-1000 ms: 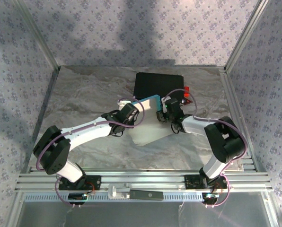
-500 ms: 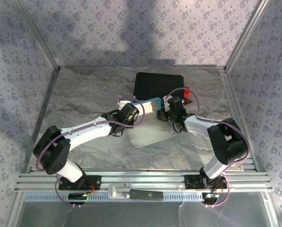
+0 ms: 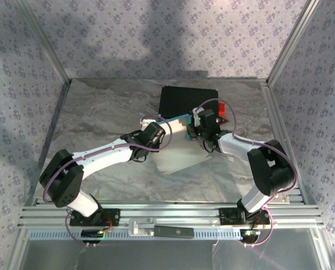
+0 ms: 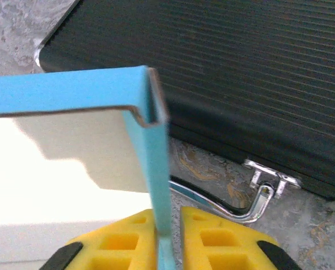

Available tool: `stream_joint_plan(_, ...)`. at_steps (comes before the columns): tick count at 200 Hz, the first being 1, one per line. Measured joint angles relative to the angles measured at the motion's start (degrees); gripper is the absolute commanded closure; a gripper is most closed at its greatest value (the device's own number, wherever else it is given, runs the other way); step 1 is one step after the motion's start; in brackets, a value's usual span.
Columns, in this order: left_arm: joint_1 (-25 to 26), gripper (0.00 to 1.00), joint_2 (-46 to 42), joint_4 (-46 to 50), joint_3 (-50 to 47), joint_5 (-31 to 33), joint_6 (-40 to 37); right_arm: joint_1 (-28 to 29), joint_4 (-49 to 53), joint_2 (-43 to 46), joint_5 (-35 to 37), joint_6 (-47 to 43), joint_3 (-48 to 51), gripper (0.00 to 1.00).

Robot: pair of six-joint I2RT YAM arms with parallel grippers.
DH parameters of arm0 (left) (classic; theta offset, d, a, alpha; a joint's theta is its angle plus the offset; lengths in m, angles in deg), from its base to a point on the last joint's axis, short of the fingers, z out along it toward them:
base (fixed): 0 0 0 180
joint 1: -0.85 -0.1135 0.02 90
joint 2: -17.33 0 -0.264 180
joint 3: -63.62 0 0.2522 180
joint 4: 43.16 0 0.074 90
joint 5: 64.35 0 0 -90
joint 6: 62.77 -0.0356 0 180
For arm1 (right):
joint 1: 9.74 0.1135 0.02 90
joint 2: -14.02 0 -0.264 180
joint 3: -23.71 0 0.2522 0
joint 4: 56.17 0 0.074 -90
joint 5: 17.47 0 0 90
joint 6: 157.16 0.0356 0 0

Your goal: Fold the paper box

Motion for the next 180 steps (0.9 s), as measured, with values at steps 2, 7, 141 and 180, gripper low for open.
stream_joint_plan(2, 0.00, 1.00, 0.00, 0.02, 0.02, -0.02, -0.02, 0.04, 0.02, -0.07, 0.02, -0.31, -0.04, 0.95)
stream_joint_plan(7, 0.00, 1.00, 0.02, 0.07, 0.09, -0.07, -0.02, 0.22, 0.02, -0.31, 0.22, -0.11, -0.04, 0.98)
stream_joint_plan(141, 0.00, 1.00, 1.14, 0.98, 0.09, -0.13, -0.22, 4.83, 4.98, 0.85, 11.19, 0.39, -0.46, 0.56)
stream_joint_plan(180, 0.00, 1.00, 1.14, 1.03, 0.13, -0.22, -0.24, -0.15, 5.25, 8.94, 0.20, 0.37, 1.05, 0.50)
